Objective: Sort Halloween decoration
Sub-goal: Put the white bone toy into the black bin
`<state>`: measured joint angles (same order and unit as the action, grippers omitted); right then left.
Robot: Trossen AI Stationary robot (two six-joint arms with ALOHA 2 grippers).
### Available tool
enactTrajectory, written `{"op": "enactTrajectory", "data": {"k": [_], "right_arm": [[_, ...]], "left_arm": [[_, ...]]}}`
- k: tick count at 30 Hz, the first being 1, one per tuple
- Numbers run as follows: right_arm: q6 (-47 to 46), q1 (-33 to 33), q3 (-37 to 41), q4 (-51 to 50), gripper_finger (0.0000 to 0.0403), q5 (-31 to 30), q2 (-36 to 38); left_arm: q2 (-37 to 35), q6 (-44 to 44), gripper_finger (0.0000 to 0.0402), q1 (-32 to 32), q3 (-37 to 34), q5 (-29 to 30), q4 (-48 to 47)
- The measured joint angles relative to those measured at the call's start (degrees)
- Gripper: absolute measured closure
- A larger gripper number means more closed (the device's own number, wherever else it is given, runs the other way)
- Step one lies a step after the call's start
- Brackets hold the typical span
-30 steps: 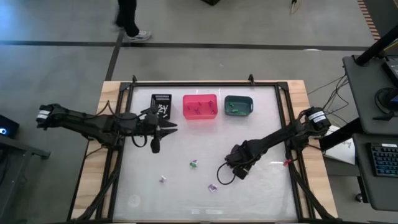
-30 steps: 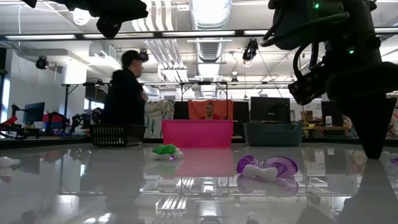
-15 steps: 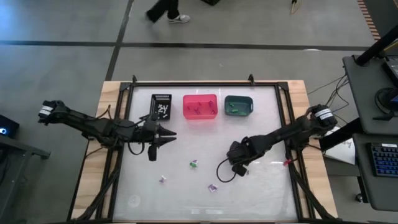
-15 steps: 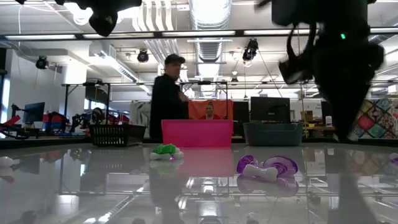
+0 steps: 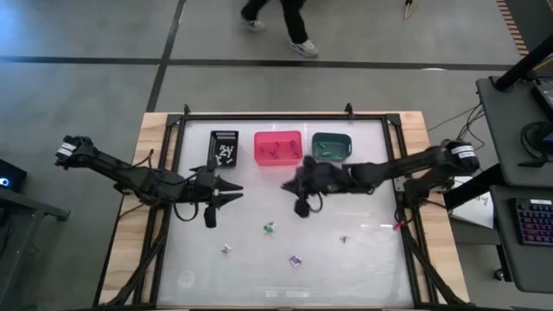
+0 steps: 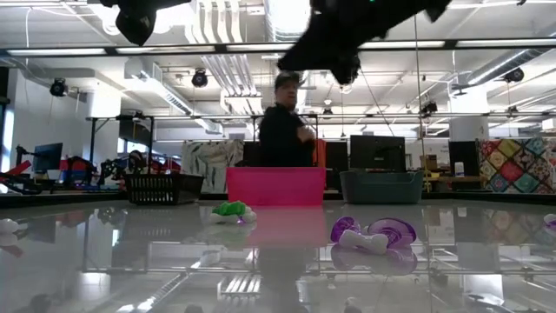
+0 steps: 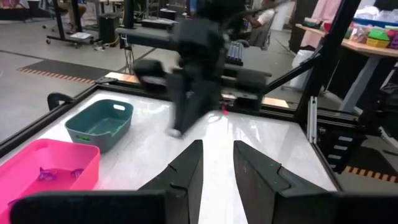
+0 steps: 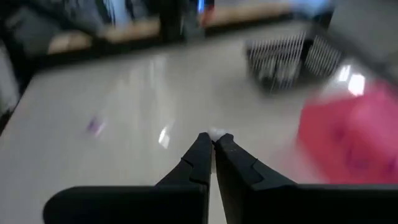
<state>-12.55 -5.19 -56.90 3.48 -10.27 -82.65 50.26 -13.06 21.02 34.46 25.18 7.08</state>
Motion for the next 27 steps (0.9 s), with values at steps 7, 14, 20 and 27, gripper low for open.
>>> {"op": "enactTrajectory", "data": {"k": [7, 14, 20, 27], "right_arm": [[10.8, 7.0, -0.2, 29.5, 0.0394, 0.1, -9.4], [11.1, 12.5, -8.8, 36.3, 0.0394, 0.0, -21.3], [11.2, 14.2, -20.6, 35.5, 0.0394, 0.2, -31.8], [9.0, 15.3, -34.0, 31.1, 0.0394, 0.2, -42.7]], "left_arm": [[-2.8, 0.7, 0.033, 1.5, 0.2, -0.1, 0.5], [-8.5, 5.7, 0.033, 2.6, 0.4, 0.2, 0.6], [-11.3, 9.3, 0.033, 2.6, 0.4, 0.4, 0.4], [-13.7, 9.6, 0.033, 2.6, 0.4, 0.4, -1.1]]}}
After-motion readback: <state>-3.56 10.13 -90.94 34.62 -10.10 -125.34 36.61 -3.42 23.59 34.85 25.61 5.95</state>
